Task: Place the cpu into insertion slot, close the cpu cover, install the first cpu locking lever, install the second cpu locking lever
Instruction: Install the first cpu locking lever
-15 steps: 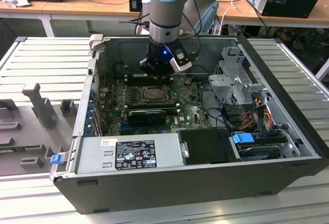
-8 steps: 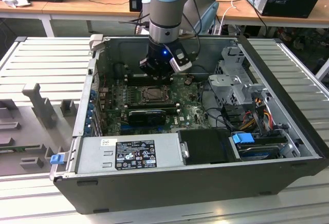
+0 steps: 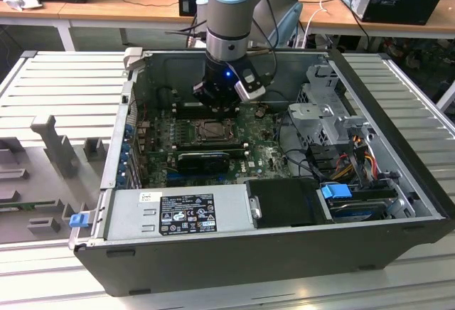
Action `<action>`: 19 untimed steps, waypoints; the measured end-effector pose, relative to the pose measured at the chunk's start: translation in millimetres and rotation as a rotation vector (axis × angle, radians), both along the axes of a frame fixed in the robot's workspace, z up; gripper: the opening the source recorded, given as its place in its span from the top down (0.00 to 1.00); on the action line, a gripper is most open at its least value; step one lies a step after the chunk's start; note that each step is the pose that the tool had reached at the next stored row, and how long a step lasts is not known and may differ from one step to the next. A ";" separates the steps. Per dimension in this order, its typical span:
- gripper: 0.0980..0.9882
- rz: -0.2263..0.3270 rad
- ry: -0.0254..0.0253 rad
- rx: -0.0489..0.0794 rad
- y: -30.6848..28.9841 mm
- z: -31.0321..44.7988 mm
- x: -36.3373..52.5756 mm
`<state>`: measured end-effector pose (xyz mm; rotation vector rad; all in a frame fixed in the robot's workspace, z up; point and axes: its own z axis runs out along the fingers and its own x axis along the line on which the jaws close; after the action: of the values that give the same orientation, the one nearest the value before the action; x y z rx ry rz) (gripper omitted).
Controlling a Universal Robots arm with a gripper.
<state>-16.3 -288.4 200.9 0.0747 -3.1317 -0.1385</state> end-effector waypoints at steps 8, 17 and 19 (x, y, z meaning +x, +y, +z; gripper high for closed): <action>0.99 0.000 -0.0001 0.007 0.0 6.5 0.0; 0.99 0.000 0.0000 0.006 -4.0 18.8 0.0; 0.99 0.000 -0.0001 0.006 -4.7 18.8 0.0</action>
<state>-16.3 -293.1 219.7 0.0746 -3.1315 -0.1484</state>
